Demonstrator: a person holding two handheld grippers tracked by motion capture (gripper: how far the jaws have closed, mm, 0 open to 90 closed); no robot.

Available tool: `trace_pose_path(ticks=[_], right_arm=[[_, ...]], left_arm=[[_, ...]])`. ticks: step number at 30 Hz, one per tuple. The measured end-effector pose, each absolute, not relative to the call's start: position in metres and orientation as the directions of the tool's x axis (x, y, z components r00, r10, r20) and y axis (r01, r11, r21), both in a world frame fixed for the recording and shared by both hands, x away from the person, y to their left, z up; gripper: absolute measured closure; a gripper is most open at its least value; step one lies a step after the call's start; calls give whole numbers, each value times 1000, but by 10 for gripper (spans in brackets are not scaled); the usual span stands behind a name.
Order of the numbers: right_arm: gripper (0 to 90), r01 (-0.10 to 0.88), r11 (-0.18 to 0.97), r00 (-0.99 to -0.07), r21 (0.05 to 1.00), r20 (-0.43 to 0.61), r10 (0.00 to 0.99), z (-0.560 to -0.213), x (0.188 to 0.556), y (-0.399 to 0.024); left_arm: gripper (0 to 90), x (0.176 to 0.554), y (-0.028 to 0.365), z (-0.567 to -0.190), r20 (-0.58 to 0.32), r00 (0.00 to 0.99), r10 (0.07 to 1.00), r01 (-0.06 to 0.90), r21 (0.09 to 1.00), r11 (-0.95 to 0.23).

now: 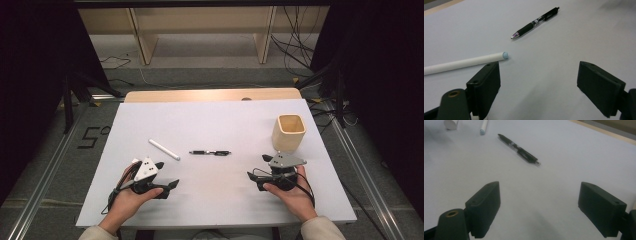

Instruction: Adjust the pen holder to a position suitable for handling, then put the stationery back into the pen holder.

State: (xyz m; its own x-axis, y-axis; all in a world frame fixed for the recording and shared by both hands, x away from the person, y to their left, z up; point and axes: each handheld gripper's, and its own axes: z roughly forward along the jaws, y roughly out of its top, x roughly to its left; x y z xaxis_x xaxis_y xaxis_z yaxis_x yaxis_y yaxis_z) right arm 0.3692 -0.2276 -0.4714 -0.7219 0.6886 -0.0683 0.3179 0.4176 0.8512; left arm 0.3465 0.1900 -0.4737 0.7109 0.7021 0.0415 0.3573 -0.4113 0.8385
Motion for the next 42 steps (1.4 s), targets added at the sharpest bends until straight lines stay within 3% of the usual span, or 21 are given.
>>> trace_pose_path(ticks=[42], right_arm=[[185, 319, 422, -718, 849, -74, 692, -471, 367, -228]], left_arm=[[189, 348, 189, -474, 43, 717, 695, 357, 835, -420]])
